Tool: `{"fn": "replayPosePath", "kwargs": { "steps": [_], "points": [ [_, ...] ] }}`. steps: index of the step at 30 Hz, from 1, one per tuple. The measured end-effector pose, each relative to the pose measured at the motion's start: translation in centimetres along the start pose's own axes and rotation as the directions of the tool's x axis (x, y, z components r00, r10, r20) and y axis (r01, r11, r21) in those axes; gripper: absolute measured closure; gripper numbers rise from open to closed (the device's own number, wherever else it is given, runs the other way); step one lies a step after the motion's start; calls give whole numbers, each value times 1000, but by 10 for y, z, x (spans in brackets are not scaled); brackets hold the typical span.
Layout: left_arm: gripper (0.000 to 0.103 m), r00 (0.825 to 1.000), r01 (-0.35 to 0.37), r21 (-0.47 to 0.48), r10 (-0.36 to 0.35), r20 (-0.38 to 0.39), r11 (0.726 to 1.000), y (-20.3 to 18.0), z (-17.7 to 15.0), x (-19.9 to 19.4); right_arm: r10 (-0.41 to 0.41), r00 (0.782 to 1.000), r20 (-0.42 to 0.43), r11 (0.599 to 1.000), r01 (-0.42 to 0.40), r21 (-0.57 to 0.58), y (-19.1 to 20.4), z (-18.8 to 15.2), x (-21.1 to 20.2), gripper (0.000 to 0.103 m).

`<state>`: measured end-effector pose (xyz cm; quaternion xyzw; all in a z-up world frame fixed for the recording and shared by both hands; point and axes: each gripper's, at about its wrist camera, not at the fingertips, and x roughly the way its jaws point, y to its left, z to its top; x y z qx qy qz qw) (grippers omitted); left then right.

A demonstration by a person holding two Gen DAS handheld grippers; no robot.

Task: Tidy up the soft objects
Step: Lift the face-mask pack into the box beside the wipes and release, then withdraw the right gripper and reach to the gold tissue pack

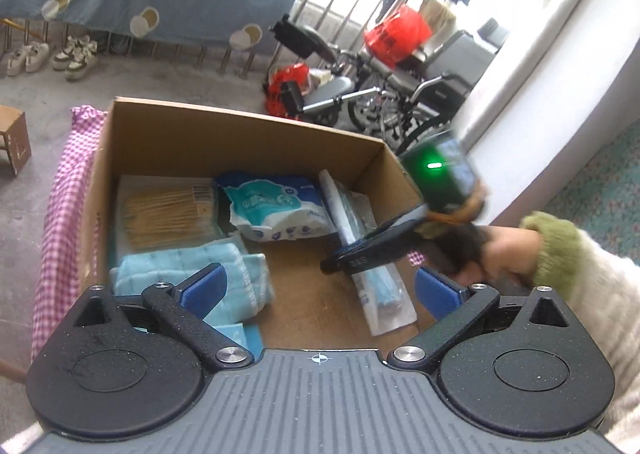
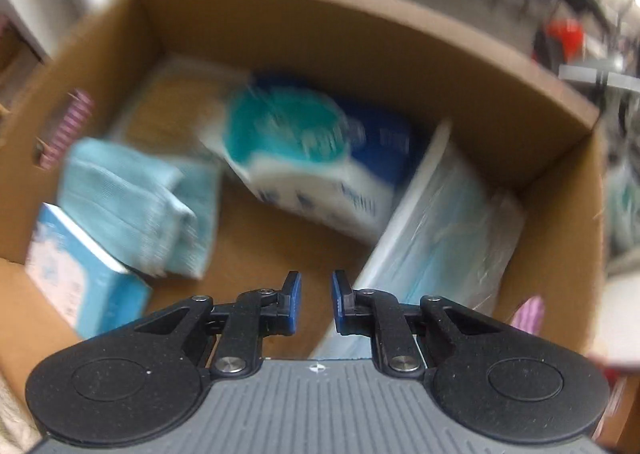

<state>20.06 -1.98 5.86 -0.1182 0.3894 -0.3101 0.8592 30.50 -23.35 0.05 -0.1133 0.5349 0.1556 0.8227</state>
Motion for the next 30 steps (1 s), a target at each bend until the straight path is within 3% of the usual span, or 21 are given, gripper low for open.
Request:
{"fn": "replayPosePath", "kwargs": {
  "steps": [3, 9, 13, 19, 21, 22, 25, 28, 29, 30],
  "points": [
    [2, 1000, 13, 14, -14, 12, 1000, 3, -4, -8, 6, 994, -110, 998, 0, 58, -10, -4, 33, 87],
    [2, 999, -7, 38, 6, 35, 999, 2, -10, -13, 34, 992, -123, 990, -16, 141, -25, -12, 35, 85],
    [1, 996, -29, 45, 25, 80, 999, 2, -19, -22, 68, 996, -59, 980, -56, 188, -31, -16, 4, 84],
    [1, 991, -3, 46, -4, 135, 999, 1, -28, -38, 98, 989, 115, 970, -120, 211, -27, -35, -71, 78],
    [1, 987, 19, 47, -26, 157, 999, 1, -31, -46, 90, 979, 182, 968, -130, 216, -21, -46, -98, 49],
    [1, 984, 32, 48, -40, 172, 998, 0, -34, -50, 91, 973, 212, 966, -138, 218, -18, -47, -109, 41],
    [1, 979, 56, 53, -66, 194, 997, -4, -42, -63, 71, 944, 321, 961, -151, 233, -7, -63, -146, 34],
    [1, 979, 67, 73, -80, 186, 995, -9, -51, -74, 29, 912, 410, 964, -134, 230, 12, -86, -182, 13],
    [1, 980, 61, 78, -75, 187, 995, -10, -57, -77, 21, 898, 439, 963, -136, 233, 18, -95, -193, 0],
    [1, 980, 50, 82, -65, 188, 995, -10, -63, -80, 12, 883, 469, 961, -140, 238, 24, -104, -203, 0]
  ]
}}
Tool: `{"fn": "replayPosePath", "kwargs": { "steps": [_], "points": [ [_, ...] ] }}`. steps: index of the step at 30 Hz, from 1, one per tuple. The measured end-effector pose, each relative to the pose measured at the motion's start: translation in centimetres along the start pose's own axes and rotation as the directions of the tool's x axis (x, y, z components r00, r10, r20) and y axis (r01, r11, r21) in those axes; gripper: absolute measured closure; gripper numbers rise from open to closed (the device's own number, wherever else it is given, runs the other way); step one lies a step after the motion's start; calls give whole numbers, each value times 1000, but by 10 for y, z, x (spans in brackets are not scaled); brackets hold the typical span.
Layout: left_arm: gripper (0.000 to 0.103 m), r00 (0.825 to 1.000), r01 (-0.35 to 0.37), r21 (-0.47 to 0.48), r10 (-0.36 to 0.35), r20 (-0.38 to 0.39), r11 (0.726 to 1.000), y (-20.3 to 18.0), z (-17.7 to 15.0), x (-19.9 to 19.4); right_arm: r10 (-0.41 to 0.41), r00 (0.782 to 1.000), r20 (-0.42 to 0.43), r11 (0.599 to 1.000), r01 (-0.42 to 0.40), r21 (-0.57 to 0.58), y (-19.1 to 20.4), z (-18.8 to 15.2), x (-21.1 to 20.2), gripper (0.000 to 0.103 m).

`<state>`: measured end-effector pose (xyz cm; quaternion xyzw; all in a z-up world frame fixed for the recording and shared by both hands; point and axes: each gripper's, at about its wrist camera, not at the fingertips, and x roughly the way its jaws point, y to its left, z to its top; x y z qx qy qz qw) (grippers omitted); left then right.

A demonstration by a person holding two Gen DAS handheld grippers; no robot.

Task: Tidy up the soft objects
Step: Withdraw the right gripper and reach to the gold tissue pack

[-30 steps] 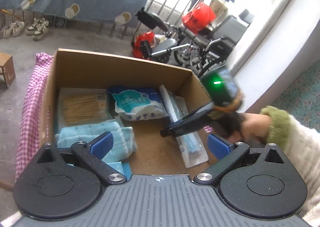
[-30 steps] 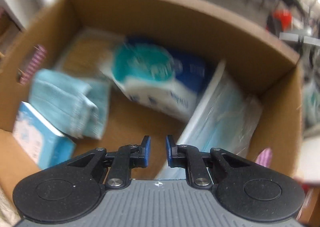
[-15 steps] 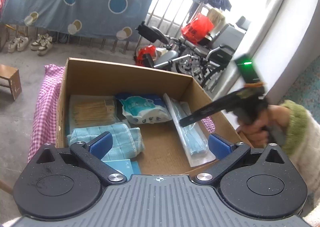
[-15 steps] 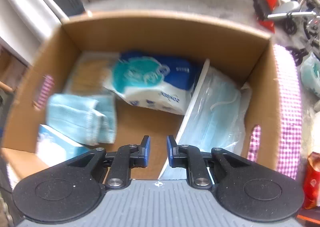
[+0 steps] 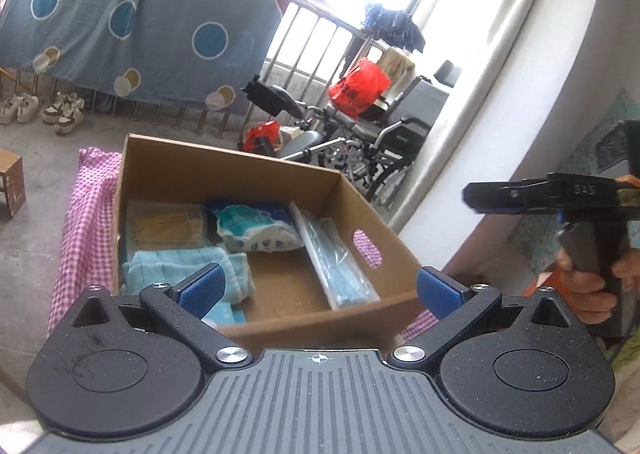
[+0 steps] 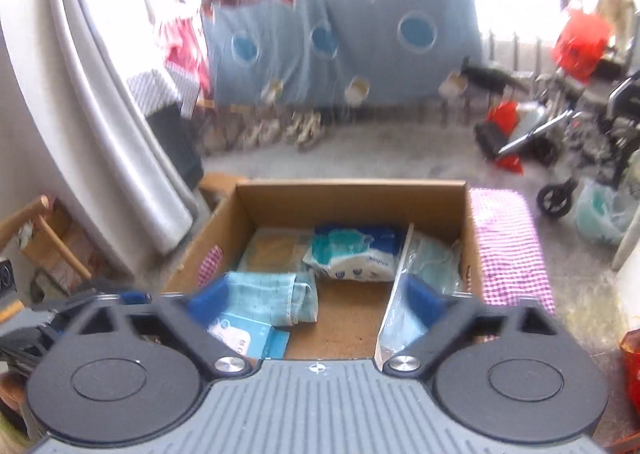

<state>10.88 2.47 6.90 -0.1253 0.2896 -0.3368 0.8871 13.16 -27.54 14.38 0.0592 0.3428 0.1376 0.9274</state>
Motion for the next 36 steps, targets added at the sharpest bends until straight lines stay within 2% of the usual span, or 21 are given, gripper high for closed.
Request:
{"fn": "replayPosePath", "kwargs": {
  "steps": [2, 4, 9, 14, 17, 19, 21, 23, 27, 32, 36],
  "points": [
    [0, 1000, -29, 8, 29, -9, 1000, -1, -11, -6, -23, 998, 60, 1000, 23, 5, 9, -12, -21, 0],
    [0, 998, -45, 0, 45, -38, 999, 3, -22, -8, -102, 991, 90, 994, 104, -13, 19, -27, -35, 0],
    [0, 987, -65, -81, 52, -151, 995, 14, -42, -2, -281, 955, 95, 952, 290, -99, 42, -74, -43, 0],
    [0, 990, -54, -124, 36, -139, 991, 18, -54, -2, -338, 938, 72, 934, 344, -95, 45, -117, -33, 0],
    [0, 990, -61, -83, 49, -136, 995, 8, -57, 6, -375, 924, 77, 921, 381, -80, 41, -136, -25, 0],
    [0, 987, -68, -9, 66, -147, 998, -5, -60, 17, -339, 936, 92, 937, 345, -55, 36, -146, -27, 0],
    [0, 982, -75, 70, 86, -166, 995, -18, -63, 31, -244, 964, 101, 970, 245, 3, 25, -151, -27, 0],
    [0, 978, -87, 143, 112, -178, 986, -31, -66, 45, -133, 983, 123, 989, 124, 79, 14, -154, -27, 0],
    [1, 973, -91, 254, 140, -182, 963, -50, -74, 69, 0, 989, 150, 976, -33, 217, -7, -154, -18, 2],
    [3, 974, -56, 316, 122, -193, 947, -63, -79, 84, 41, 992, 118, 963, -70, 261, -18, -156, 1, 19],
    [9, 970, -36, 334, 113, -214, 942, -67, -81, 95, 69, 994, 85, 950, -91, 297, -27, -158, 16, 30]
  ]
}}
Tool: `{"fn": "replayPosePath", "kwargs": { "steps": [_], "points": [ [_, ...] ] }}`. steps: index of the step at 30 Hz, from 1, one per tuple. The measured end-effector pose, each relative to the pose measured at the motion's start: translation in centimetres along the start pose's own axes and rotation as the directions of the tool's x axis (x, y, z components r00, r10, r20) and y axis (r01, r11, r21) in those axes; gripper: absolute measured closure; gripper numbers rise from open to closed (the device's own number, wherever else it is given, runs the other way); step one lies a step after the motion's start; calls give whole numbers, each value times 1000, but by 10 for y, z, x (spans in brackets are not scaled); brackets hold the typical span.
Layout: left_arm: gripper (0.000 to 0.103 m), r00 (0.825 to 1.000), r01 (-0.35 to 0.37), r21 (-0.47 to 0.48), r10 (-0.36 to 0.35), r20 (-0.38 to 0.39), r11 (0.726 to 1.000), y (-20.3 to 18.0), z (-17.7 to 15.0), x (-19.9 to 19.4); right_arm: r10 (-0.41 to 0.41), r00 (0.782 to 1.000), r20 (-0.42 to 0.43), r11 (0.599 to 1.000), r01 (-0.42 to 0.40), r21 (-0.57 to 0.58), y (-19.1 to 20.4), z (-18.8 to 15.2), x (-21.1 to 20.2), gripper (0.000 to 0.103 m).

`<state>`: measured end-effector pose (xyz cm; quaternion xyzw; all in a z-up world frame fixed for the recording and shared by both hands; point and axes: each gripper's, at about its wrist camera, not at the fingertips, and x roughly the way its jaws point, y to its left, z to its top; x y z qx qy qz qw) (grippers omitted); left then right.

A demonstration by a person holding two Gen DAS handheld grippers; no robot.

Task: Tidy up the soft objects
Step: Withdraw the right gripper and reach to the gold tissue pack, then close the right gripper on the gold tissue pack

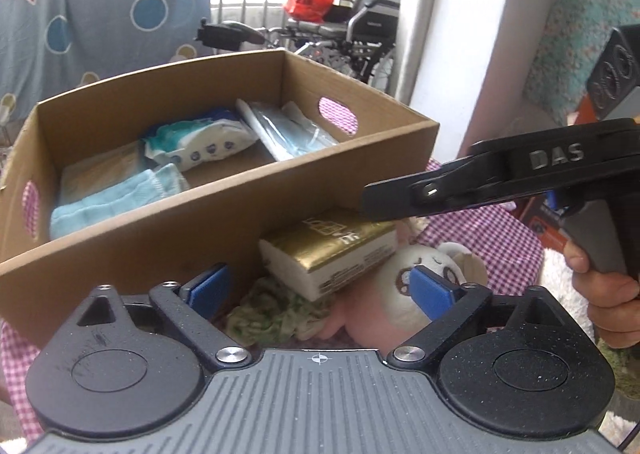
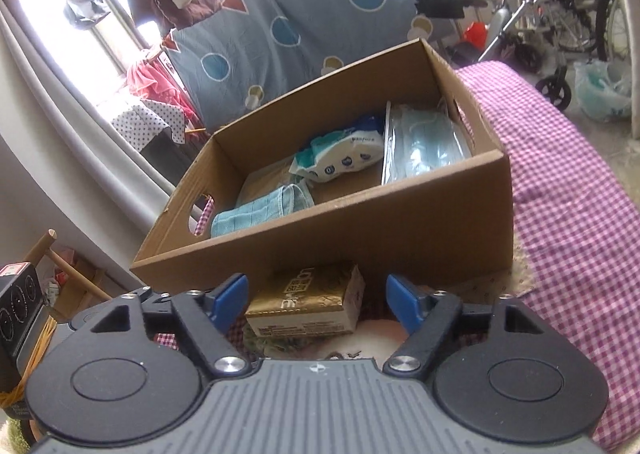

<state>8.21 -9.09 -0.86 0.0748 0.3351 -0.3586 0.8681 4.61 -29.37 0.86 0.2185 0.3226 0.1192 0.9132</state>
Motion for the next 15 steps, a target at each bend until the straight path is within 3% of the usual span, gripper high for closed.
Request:
{"fn": "replayPosePath", "kwargs": {
  "steps": [3, 15],
  "points": [
    [20, 1000, 10, -6, -10, -18, 1000, 0, 2, 7, 11, 1000, -26, 1000, -11, 14, -4, -1, 9, 34],
    [32, 998, 17, -46, -20, -66, 999, 3, 6, 23, 22, 996, -89, 999, -18, 51, -14, -1, 31, 41]
  ]
}}
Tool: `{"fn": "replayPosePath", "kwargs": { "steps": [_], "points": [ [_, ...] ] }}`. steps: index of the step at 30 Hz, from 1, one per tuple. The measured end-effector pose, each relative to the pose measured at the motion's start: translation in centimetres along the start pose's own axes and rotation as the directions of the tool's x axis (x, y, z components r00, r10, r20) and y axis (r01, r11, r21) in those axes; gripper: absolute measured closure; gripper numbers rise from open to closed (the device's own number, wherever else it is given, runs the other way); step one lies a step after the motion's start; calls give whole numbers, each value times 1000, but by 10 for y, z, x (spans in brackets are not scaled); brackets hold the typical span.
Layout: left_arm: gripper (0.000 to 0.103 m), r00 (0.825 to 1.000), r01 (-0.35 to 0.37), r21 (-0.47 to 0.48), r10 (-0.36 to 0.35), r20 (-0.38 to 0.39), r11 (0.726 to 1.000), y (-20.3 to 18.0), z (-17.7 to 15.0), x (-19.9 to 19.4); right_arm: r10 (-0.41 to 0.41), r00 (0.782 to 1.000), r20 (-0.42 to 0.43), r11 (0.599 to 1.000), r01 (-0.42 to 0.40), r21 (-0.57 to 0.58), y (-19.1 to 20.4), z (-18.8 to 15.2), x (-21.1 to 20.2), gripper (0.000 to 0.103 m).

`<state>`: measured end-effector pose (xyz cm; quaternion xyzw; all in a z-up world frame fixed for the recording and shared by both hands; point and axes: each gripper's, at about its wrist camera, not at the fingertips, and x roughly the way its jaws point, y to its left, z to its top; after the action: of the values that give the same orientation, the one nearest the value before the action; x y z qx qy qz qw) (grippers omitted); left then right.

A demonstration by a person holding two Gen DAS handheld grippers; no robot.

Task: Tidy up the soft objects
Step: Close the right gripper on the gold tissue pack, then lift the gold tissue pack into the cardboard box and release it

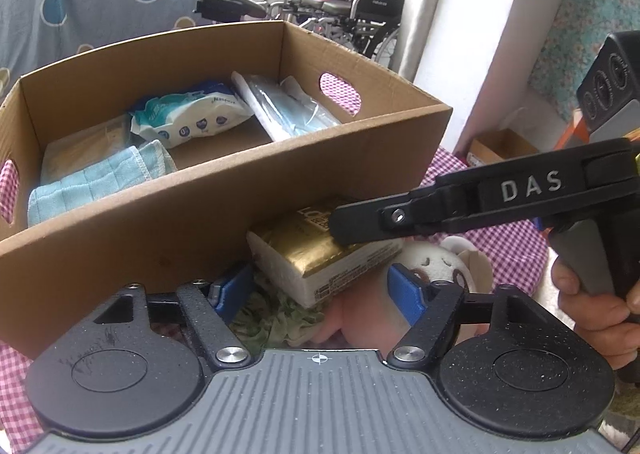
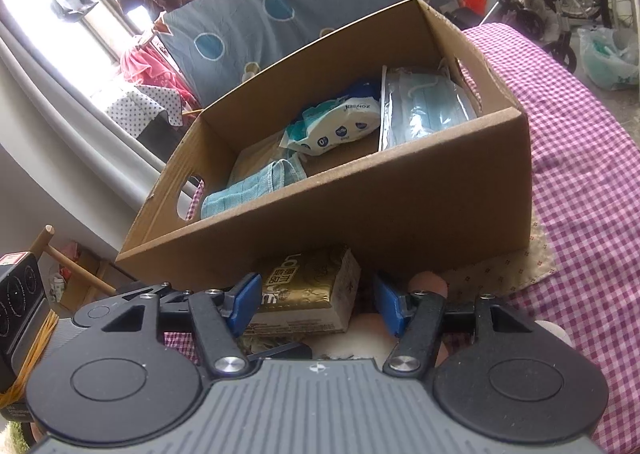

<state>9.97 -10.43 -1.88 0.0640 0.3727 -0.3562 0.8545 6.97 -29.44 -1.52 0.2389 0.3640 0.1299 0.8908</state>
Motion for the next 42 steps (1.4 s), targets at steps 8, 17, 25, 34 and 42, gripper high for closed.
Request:
{"fn": "replayPosePath", "kwargs": {
  "steps": [8, 17, 25, 34, 42],
  "points": [
    [37, 1000, -5, 2, 5, 29, 1000, -4, 1, -5, 34, 999, -20, 999, -34, 22, 1, -2, 5, 47],
    [37, 995, -12, 32, 9, 102, 999, -19, 4, -35, 34, 999, 20, 999, -34, -5, 17, -8, -20, 47],
    [37, 980, -36, 57, 24, 199, 998, -26, 21, -71, 57, 994, 94, 997, -53, -48, 39, -4, -56, 47],
    [37, 968, -74, 48, 60, 245, 996, -6, 52, -83, 125, 983, 132, 986, -109, -126, 64, 31, -59, 47],
    [37, 979, -66, 50, 55, 199, 997, 13, 91, -51, 137, 986, 91, 981, -122, -150, 67, 71, -34, 47]
  ]
}}
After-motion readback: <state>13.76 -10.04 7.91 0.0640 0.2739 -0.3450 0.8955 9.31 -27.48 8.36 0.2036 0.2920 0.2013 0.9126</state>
